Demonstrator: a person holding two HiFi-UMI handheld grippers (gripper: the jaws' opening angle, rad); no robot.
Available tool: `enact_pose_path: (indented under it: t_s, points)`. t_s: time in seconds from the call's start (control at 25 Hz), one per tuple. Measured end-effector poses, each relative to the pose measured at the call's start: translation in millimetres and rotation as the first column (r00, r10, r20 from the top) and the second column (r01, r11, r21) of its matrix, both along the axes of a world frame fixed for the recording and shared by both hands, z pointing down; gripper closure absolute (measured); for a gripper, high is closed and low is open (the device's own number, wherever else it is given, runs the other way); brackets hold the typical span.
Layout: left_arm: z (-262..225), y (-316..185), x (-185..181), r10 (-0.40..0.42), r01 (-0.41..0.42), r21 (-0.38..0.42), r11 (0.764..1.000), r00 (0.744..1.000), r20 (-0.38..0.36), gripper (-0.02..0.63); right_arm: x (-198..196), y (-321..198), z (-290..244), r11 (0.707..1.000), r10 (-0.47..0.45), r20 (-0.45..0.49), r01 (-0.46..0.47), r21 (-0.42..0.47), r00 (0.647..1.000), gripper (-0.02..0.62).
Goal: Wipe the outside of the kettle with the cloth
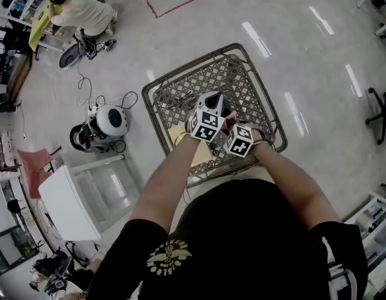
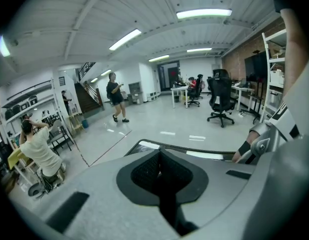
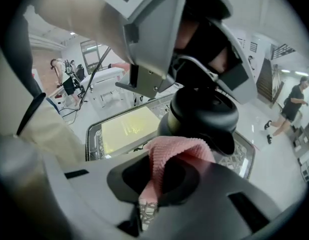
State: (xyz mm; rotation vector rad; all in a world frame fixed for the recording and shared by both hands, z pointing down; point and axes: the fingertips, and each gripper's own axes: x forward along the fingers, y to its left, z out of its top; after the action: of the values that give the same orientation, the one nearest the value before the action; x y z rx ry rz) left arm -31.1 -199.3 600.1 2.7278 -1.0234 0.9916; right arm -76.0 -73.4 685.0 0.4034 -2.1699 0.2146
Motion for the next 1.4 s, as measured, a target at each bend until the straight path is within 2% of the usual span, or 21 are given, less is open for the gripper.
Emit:
enact_pose_path:
  t_s: [0.2,0.4,0.68,0.84,1.04,1.24,1.4]
  points:
    - [5,5,11,0.047,-0.047,-0.004,0.999,0.999,0.004,0.601,-7,5,5,1.0,0.016,0.009,-0.016,-0.006,1.0,0.575]
    - [2,2,13,0.046,-0.046,-0.036,0.998,0.999,-0.016,0.601,-3,6,9,0.999,0.019,0.02,-0.019,-0.028,1.0,0.575]
    - [-9,4,22,0.021,-0.022,-0.044,0.999,1.0,-0.012,0.601,29,11,16,0.997,-0.059,-0.036,0.056,-0.059,0.998,0.575]
    - [-2,2,19,0.007,-0.007,-0.022,1.0,1.0,0.011,0.601,49,-6,34,0.996,-0.05,-0.068,0.045,-0.073,0.996,0.574]
    - [-1,2,20,-0.008,0.006,0.024,1.0,0.998,0.063,0.601,70,-31,40,0.994,-0.089,-0.097,0.083,-0.068,0.991,0.575]
    - [-4,2,20,-0.035,0.035,0.011,0.999,0.999,0.031,0.601,82,-48,50,0.989,-0.14,-0.126,0.132,-0.071,0.982,0.574]
    - [-4,-1,16,-0.045,0.044,0.032,0.999,0.998,0.05,0.601,80,-69,53,0.983,-0.179,-0.142,0.172,-0.064,0.974,0.574]
